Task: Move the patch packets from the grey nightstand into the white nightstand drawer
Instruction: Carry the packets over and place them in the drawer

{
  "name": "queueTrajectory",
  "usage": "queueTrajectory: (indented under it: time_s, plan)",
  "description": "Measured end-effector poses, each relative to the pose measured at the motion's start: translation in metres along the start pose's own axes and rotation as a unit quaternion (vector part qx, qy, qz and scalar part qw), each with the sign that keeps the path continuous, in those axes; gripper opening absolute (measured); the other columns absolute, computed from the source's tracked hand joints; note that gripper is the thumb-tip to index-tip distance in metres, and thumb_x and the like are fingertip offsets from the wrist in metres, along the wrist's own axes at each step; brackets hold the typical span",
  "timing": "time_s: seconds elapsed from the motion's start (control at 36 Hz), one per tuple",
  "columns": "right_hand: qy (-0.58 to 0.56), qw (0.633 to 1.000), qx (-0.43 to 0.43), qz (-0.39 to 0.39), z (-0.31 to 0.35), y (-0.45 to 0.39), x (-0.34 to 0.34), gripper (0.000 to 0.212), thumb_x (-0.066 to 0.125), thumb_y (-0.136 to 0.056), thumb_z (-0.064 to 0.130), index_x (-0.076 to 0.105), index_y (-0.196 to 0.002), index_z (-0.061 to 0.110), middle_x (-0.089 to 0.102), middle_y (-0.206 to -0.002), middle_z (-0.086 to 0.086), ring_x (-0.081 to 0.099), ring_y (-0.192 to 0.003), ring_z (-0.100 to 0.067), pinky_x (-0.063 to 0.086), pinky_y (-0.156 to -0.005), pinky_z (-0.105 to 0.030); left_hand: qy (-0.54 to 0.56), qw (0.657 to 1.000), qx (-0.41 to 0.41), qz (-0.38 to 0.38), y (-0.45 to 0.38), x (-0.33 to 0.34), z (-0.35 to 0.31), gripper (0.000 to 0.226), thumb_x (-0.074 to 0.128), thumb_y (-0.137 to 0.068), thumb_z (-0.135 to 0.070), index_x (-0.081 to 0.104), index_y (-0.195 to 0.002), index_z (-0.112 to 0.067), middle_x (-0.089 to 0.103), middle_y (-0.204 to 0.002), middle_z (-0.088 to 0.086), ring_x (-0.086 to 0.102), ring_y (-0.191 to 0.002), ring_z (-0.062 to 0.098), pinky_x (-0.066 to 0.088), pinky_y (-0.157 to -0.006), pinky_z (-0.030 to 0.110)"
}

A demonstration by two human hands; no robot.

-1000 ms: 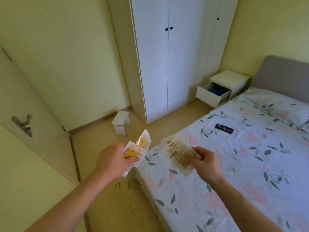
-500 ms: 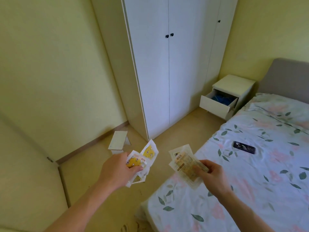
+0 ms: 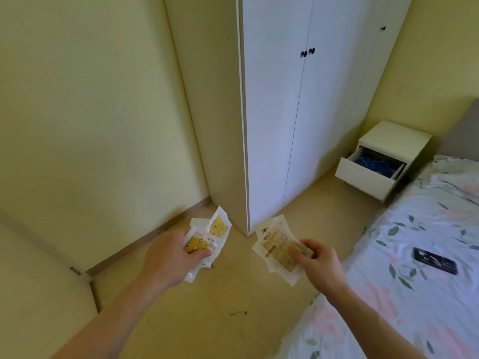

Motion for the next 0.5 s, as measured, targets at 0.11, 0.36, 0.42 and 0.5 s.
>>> queueTrajectory:
  time_s: [0.11,0.36,0.42,0.5]
  plan:
    - [-0.006,1.0,0.008,-0.027,0.011,-0.022,0.035,0.009,0.073,-0.094,0.021,0.076,-0.097,0.03,0.078,-0.083,0.009,0.071,-0.066,-0.003,0.05,-0.052,-0.014,-0.027,0.999,0.018,0.026,-0.056,-0.012,0.022,0.032,0.076,-0.073,-0.06,0.065,-0.09,-0.036,0.069,-0.076,-0.022,0.064,-0.068,-0.001,0.057,-0.061,0.034]
    - [-0.035,0.988,0.051,-0.14,0.02,-0.073,0.017,0.01,0.074,-0.093,0.023,0.077,-0.101,0.028,0.078,-0.083,0.013,0.074,-0.074,-0.003,0.054,-0.06,-0.017,-0.055,0.99,0.096,0.085,-0.172,0.007,-0.017,0.038,0.075,-0.069,-0.067,0.059,-0.082,-0.036,0.066,-0.071,-0.016,0.061,-0.065,0.0,0.053,-0.06,0.031]
    - [-0.045,0.983,0.061,-0.168,0.017,-0.088,0.002,0.011,0.074,-0.092,0.023,0.077,-0.102,0.027,0.078,-0.084,0.01,0.074,-0.076,-0.006,0.059,-0.066,-0.024,-0.053,0.985,0.125,0.102,-0.199,0.019,-0.039,0.038,0.074,-0.07,-0.067,0.063,-0.086,-0.034,0.067,-0.07,-0.014,0.061,-0.064,0.003,0.053,-0.06,0.032]
    - [-0.044,0.977,0.061,-0.199,0.012,-0.117,-0.022,0.009,0.074,-0.093,0.022,0.079,-0.096,0.029,0.078,-0.084,0.005,0.075,-0.08,-0.019,0.063,-0.075,-0.04,-0.039,0.979,0.148,0.134,-0.233,0.038,-0.077,0.035,0.076,-0.076,-0.06,0.064,-0.083,-0.028,0.065,-0.068,-0.008,0.062,-0.063,0.008,0.051,-0.058,0.031]
Point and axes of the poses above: each hand's wrist, its own y-axis away from the middle knuckle, its own x-axis out of the palm, z = x × y, the point moved 3 cm from there along -y, towards the middle knuckle
